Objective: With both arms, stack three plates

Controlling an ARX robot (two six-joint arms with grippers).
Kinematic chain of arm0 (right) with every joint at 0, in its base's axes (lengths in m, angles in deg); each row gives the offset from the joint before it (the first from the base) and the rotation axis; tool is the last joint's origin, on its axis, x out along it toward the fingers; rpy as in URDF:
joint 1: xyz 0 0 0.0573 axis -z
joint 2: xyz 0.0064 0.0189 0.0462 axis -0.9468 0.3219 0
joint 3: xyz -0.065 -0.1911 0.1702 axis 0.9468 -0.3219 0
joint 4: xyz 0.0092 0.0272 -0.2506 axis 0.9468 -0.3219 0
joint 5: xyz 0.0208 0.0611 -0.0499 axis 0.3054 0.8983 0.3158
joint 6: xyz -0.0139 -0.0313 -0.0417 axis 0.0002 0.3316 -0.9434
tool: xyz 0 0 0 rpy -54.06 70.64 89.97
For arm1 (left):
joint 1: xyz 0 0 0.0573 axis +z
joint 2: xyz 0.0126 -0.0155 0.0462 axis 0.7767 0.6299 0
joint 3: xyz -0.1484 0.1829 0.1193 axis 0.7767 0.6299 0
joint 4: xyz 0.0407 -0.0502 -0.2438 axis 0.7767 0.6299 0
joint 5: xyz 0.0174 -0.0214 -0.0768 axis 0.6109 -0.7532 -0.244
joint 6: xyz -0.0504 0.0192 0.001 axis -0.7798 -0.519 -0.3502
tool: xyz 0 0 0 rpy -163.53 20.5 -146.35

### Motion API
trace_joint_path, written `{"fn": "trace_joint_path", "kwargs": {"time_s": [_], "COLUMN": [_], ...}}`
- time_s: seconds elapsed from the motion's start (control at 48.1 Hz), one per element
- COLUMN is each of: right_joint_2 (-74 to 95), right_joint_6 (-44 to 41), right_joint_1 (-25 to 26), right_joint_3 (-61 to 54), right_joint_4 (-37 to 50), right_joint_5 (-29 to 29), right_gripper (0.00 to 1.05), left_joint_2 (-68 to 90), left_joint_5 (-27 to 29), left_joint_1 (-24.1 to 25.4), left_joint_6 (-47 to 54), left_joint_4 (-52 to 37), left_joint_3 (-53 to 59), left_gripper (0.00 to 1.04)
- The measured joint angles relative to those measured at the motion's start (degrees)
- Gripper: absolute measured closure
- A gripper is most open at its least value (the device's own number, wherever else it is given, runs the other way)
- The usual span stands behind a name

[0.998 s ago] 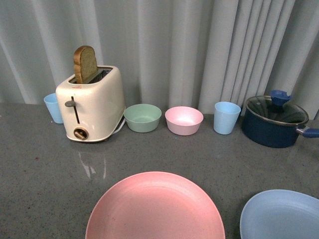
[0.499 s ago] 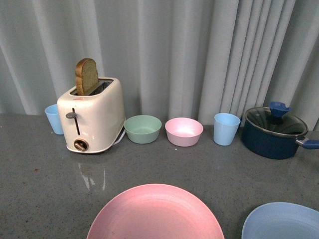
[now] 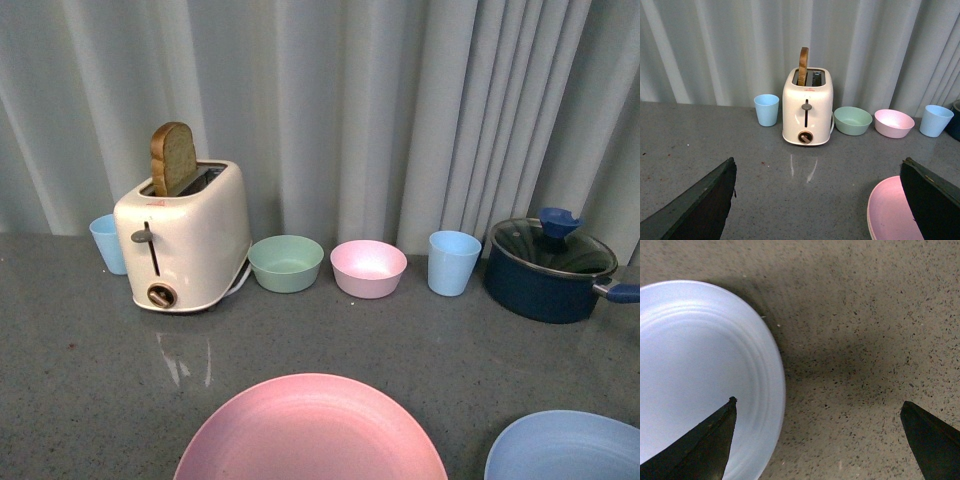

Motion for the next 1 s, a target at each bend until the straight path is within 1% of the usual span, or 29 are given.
{"fn": "trace_joint_path", "kwargs": {"time_s": [0.083, 0.208, 0.52, 0.769, 0.998], "right_joint_2": [4.48, 8.00, 13.33, 18.60, 21.62], "right_joint_6": [0.26, 1.55, 2.05, 3.69, 5.33], "right_joint_1": [-1.38, -3.98, -6.08, -9.20, -11.54], "right_joint_3": [1.27, 1.81, 4.04, 6.38, 7.43], "right_joint_4": [1.53, 2.23, 4.59, 6.43, 7.85], "right_joint_5": [-0.61, -0.07, -1.40, -2.95, -3.23], "right_gripper": [0.07, 0.07, 0.07, 0.07, 0.07], "left_joint_2": [0.00, 0.00, 0.00, 0.00, 0.00], "left_joint_5": [-0.02, -0.02, -0.02, -0.02, -0.02], "left_joint_1": [0.00, 0.00, 0.00, 0.00, 0.00], "left_joint_6": [0.00, 0.00, 0.00, 0.00, -0.02], "left_joint_4": [0.00, 0.00, 0.00, 0.00, 0.00], "left_joint_3": [0.00, 0.00, 0.00, 0.00, 0.00], "left_gripper": [0.07, 0.07, 0.07, 0.07, 0.07]}}
